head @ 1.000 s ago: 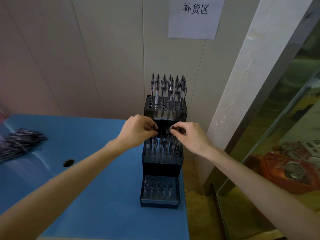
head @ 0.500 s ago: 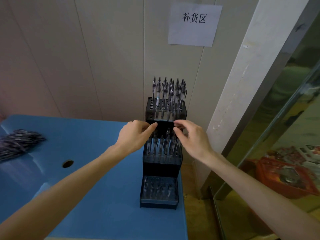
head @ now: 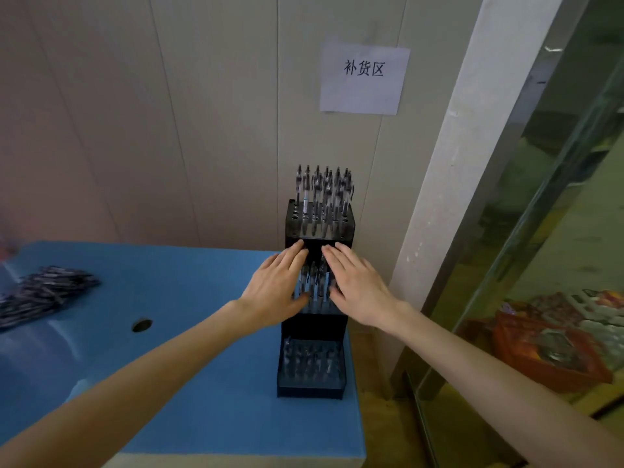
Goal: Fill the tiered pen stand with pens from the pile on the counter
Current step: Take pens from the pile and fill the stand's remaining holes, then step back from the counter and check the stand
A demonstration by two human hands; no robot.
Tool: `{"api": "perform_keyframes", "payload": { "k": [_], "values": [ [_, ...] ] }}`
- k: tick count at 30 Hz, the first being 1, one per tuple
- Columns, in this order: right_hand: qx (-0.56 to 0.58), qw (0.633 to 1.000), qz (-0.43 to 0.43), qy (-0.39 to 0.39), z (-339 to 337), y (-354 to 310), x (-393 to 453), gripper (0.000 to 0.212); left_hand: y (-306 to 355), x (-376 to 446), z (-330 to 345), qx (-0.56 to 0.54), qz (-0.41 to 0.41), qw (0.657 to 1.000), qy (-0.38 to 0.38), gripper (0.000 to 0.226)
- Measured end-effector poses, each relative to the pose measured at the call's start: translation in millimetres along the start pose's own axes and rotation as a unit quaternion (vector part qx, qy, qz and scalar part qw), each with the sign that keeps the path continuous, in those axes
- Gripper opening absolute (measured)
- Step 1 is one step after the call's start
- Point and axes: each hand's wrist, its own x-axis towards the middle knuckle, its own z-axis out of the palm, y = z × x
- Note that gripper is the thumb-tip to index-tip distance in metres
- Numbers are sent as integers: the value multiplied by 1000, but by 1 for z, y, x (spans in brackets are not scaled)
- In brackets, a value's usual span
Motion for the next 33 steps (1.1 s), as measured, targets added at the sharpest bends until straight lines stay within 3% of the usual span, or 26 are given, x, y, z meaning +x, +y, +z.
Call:
{"api": "perform_keyframes", "payload": {
  "k": [8,11,18,25,28,33],
  "values": [
    [1,998,58,-16,-14,-28,-19,86,14,-18,-23,41,-21,997,-58,102],
    [2,996,83,-11,-15,-45,-44,84,23,-44,-34,21,-41,997,-60,96],
    [24,990,141,-6,3,-114,-97,78,7,-147,-39,114,-53,980,-152,80],
    [57,992,55,-93,46,-201,-132,77,-68,-258,-33,172,-141,940,-258,76],
    [65,991,29,-112,56,-232,-117,76,-112,-296,-42,156,-188,923,-297,76],
    [80,986,-16,-144,83,-297,-59,76,-192,-351,-55,110,-246,914,-302,73]
  ]
}}
